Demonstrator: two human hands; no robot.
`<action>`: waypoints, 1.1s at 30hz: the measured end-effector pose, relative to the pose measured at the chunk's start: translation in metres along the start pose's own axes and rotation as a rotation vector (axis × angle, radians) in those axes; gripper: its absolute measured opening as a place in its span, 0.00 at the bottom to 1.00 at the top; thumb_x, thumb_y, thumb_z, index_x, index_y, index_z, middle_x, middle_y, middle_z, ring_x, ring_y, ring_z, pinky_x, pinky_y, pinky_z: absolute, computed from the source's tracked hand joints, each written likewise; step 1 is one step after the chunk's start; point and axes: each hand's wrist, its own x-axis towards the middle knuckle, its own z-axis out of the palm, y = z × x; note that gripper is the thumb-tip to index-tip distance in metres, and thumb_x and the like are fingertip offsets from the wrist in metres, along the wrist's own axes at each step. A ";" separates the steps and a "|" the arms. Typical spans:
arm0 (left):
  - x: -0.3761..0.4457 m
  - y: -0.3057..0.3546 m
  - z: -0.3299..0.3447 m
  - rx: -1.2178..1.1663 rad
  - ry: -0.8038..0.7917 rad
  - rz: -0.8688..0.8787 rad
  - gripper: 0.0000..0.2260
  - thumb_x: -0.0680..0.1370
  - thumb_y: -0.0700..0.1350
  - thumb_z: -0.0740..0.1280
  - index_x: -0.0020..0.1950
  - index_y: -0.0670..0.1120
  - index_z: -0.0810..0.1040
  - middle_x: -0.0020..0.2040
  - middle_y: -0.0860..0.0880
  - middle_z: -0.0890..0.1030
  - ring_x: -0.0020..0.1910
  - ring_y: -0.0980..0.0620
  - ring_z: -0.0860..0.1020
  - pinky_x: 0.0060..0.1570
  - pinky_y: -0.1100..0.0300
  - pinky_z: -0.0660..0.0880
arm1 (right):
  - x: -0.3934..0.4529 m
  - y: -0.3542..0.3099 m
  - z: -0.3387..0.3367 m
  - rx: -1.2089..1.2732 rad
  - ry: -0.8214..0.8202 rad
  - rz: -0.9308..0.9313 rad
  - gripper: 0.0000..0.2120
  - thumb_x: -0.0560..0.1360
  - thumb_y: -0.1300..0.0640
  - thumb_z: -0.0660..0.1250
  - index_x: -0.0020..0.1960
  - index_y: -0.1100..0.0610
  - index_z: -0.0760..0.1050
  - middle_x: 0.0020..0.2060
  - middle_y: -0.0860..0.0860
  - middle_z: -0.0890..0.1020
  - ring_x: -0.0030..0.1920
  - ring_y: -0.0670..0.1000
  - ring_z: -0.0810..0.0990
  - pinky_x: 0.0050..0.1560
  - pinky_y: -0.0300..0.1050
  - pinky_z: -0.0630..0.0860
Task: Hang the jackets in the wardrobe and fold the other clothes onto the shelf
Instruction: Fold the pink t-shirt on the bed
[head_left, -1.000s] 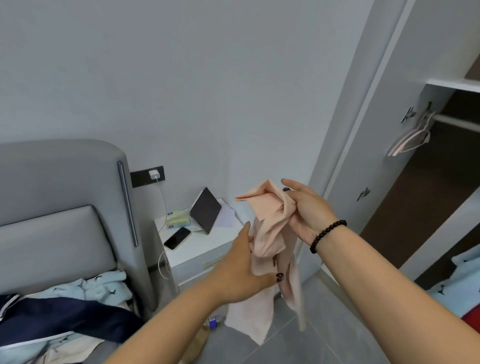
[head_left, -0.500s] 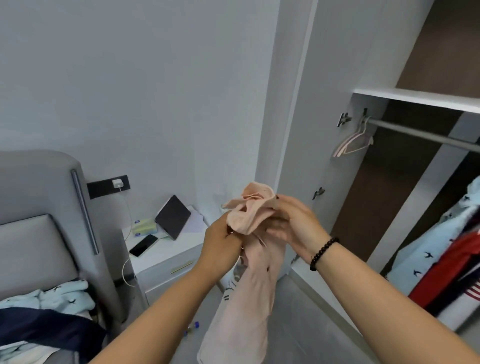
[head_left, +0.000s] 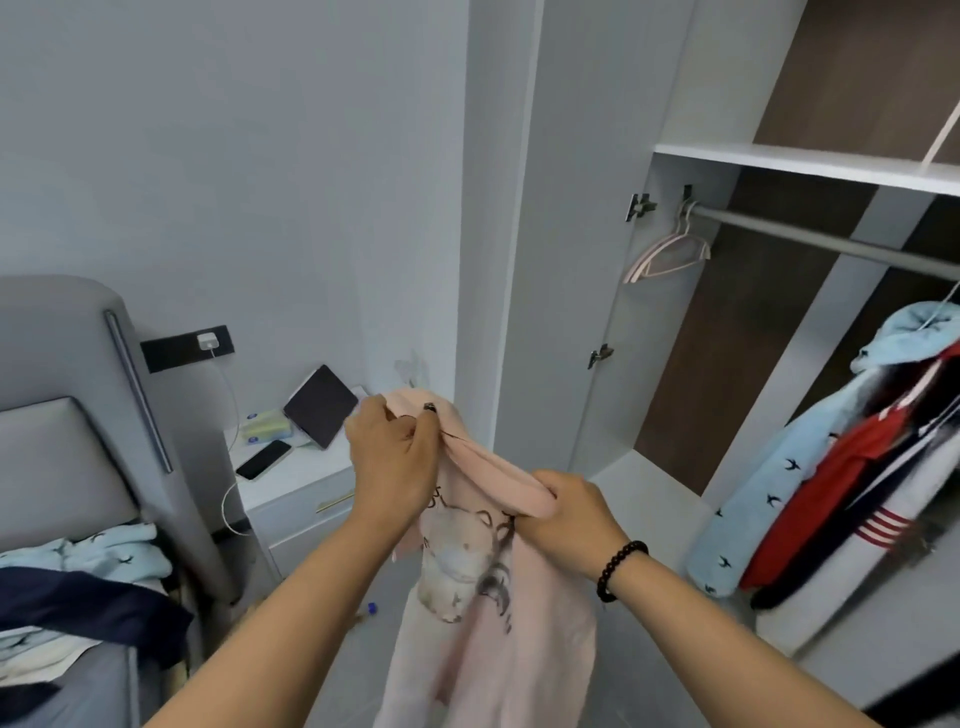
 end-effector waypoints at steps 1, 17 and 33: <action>0.000 -0.005 -0.002 0.046 0.020 -0.005 0.25 0.80 0.42 0.62 0.21 0.48 0.68 0.54 0.45 0.73 0.59 0.48 0.66 0.60 0.53 0.62 | 0.001 0.004 -0.005 -0.021 0.032 -0.009 0.12 0.66 0.59 0.68 0.29 0.52 0.67 0.26 0.44 0.72 0.28 0.40 0.70 0.29 0.30 0.66; 0.007 -0.058 -0.124 0.157 0.195 0.006 0.12 0.80 0.44 0.58 0.52 0.40 0.78 0.63 0.49 0.72 0.66 0.46 0.66 0.68 0.52 0.61 | 0.025 -0.067 -0.002 -0.058 0.377 -0.254 0.08 0.67 0.66 0.68 0.36 0.61 0.69 0.30 0.52 0.72 0.31 0.48 0.67 0.28 0.37 0.59; -0.031 -0.091 -0.295 0.381 0.095 0.110 0.28 0.73 0.41 0.73 0.65 0.51 0.61 0.47 0.51 0.74 0.42 0.55 0.77 0.40 0.62 0.71 | 0.061 -0.160 0.039 0.105 0.045 -0.282 0.20 0.72 0.56 0.71 0.27 0.53 0.64 0.24 0.45 0.67 0.29 0.48 0.64 0.28 0.39 0.58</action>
